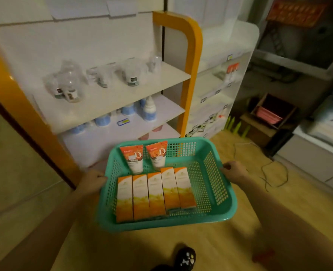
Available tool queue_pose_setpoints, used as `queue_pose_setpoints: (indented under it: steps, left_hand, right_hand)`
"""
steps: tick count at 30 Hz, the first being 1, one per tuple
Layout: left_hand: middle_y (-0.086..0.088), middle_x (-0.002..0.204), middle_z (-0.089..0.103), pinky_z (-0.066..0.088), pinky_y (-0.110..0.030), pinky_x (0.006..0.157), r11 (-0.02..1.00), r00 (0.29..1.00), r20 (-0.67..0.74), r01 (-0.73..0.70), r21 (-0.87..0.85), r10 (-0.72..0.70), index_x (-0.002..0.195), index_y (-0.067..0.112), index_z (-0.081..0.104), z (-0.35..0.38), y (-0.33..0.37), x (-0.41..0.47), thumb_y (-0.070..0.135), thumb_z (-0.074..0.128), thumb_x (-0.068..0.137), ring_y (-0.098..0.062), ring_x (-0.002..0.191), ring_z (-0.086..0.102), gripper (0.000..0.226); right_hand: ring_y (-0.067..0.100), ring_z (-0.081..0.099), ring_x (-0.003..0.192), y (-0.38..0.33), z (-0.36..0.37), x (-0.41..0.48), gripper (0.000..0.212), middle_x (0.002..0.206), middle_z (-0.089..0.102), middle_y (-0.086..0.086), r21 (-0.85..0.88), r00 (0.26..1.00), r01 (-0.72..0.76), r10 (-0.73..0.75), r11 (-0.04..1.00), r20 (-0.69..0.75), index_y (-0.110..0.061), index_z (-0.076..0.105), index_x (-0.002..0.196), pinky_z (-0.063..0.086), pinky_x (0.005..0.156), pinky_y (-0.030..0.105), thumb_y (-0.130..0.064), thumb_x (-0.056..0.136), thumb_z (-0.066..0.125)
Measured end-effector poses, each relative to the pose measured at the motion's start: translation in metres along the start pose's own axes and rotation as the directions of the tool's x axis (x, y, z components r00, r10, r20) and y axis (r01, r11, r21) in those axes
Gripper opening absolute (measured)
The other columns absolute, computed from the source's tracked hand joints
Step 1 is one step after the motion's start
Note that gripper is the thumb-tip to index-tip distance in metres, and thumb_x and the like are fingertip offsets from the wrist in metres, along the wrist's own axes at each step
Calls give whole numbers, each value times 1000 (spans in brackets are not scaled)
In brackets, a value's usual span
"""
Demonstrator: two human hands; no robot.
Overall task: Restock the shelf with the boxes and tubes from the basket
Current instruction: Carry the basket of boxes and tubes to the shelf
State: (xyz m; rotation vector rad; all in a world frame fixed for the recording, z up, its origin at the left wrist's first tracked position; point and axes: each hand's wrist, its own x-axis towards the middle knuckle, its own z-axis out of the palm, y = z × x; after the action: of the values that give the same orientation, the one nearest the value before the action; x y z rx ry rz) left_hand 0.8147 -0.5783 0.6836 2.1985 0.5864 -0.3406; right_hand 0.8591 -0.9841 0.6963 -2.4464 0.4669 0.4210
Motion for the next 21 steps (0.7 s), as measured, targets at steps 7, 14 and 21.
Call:
queue_pose_setpoints:
  steps: [7,14,21]
  left_hand:
    - [-14,66,66,56,-40,71,999,999,50,8,-38,-6,69,-2,69,52,103,60,14,63,79,-24,60,63,20]
    - [-13,60,60,46,-26,55,997,998,27,57,-49,-55,55,7,63,103,197,98,14,66,74,-24,55,57,20]
    - [-19,72,60,45,-19,36,985,993,-11,115,-128,-118,75,-6,65,181,262,141,3,60,84,-18,42,55,13]
  right_hand:
    - [32,58,107,25,-77,96,32,115,63,16,81,999,-36,36,996,-1,-2,63,111,44,83,36,-25,92,53]
    - [24,54,92,41,-149,181,27,106,62,15,93,999,-50,50,994,8,-3,63,108,41,78,31,-22,91,54]
    - [21,63,91,79,-209,283,39,93,68,-2,-115,999,7,-3,993,37,-22,71,92,51,80,32,-52,78,50]
